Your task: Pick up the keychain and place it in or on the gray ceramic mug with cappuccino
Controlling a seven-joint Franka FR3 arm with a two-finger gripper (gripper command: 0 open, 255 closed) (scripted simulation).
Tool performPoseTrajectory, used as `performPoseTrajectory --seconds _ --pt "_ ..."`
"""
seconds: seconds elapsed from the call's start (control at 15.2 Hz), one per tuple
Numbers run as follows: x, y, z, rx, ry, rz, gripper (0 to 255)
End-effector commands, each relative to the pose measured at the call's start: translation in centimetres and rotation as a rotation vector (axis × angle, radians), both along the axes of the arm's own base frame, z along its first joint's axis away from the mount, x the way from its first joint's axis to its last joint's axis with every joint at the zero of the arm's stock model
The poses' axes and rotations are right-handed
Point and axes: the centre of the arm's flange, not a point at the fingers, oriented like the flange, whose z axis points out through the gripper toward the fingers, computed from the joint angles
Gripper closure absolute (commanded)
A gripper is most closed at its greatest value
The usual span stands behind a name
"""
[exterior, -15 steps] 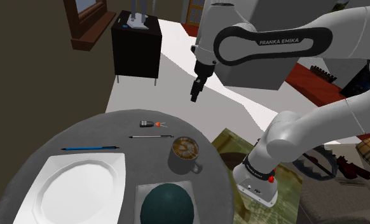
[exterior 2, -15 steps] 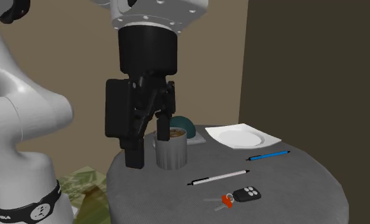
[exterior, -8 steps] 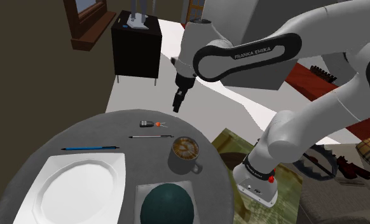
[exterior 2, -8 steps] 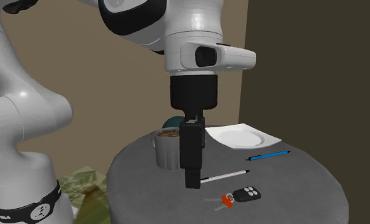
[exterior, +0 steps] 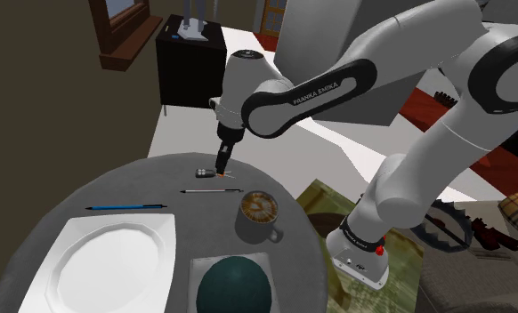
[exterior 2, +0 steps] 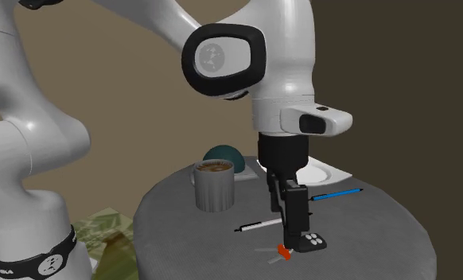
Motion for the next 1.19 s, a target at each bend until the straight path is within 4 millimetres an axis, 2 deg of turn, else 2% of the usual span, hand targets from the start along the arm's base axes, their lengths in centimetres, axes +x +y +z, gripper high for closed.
performPoseTrajectory --seconds 0.0,0.4,0.86,0.92,1.12 --pt "0.4 0.3 -1.1 0.002 -0.002 0.007 0" --pt "0.6 0.3 -4.0 0.002 -0.002 0.007 0" --pt "0.6 0.3 -4.0 0.002 -0.002 0.007 0" --pt "0.6 0.3 -4.0 0.002 -0.002 0.007 255" --pt "0.6 0.3 -4.0 0.002 -0.002 0.007 255"
